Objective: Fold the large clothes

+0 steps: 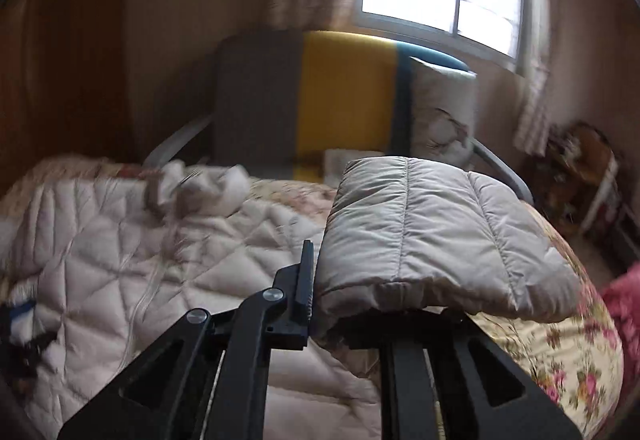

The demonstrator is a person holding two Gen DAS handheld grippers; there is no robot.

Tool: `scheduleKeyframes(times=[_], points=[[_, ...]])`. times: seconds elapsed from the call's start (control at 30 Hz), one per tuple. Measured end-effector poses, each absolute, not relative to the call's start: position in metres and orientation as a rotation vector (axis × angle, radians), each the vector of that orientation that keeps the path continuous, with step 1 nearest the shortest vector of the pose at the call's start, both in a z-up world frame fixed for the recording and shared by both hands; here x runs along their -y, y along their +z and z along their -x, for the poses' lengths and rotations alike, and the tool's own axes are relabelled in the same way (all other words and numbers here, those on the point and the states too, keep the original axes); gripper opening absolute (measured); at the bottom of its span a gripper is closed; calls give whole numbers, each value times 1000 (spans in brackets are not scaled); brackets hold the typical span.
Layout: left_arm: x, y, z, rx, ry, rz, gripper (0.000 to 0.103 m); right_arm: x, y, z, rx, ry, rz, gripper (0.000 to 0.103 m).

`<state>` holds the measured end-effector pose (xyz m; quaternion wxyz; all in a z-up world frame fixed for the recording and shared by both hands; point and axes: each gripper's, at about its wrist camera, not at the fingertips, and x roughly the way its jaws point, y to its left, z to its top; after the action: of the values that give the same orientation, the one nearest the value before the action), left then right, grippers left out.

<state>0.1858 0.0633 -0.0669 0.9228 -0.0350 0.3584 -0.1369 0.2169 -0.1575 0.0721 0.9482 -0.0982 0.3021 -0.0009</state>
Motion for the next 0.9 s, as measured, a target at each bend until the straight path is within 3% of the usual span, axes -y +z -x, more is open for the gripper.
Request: scheduleKeyframes(times=[0.13, 0.2, 0.27, 0.33, 0.37, 0.4, 0.7, 0.83, 0.9], points=[[-64, -67, -185, -735, -283, 76, 99, 86, 8, -212, -718, 151, 486, 13], [-64, -66, -185, -735, -284, 79, 99, 72, -18, -207, -756, 193, 571, 42], [-64, -67, -183, -734, -285, 78, 99, 72, -24, -202, -732, 190, 592, 43], [-64, -67, -183, -735, -283, 76, 99, 87, -15, -199, -734, 219, 503, 62], [-64, -67, -183, -737, -282, 75, 99, 96, -7, -195, -725, 230, 443, 85], [-64, -67, -183, -738, -281, 74, 99, 108, 2, -190, -704, 253, 368, 96], [-60, -31, -182, -758, -211, 156, 99, 228, 46, -144, -459, -82, -145, 101], [-39, -5, -177, -709, -257, 186, 99, 279, 36, -166, -566, -309, -391, 101], [-23, 4, -176, -698, -301, 175, 99, 272, 37, -175, -580, -280, -339, 101]])
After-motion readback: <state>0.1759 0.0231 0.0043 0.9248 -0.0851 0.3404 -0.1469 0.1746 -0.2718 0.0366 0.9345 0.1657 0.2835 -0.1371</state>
